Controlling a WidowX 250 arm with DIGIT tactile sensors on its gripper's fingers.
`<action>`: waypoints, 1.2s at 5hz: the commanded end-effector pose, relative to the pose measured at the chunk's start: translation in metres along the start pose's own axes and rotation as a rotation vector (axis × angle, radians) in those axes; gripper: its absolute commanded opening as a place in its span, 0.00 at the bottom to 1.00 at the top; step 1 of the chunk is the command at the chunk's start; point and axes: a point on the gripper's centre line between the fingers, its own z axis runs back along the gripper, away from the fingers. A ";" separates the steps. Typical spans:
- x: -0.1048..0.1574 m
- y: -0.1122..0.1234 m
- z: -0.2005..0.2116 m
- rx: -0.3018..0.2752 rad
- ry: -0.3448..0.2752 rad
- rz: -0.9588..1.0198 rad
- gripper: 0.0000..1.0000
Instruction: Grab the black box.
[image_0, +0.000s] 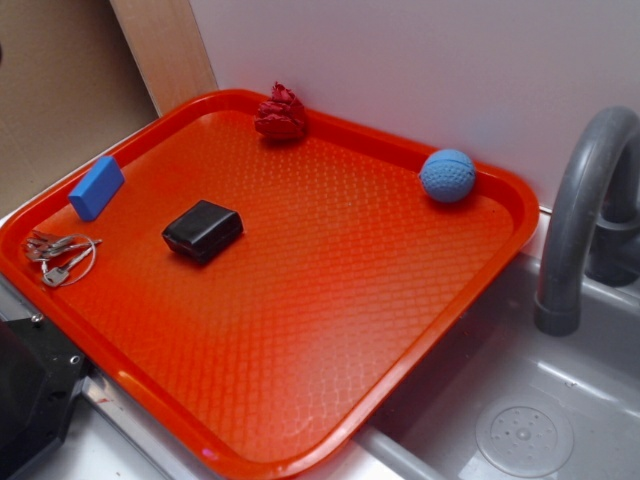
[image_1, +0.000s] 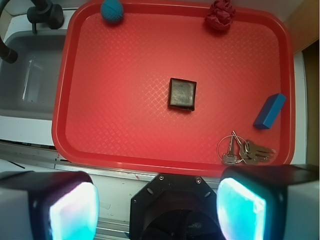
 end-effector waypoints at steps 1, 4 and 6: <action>0.000 0.000 0.000 0.000 0.000 0.000 1.00; 0.038 0.064 -0.138 0.061 -0.095 0.358 1.00; 0.057 0.034 -0.182 0.072 -0.064 0.176 1.00</action>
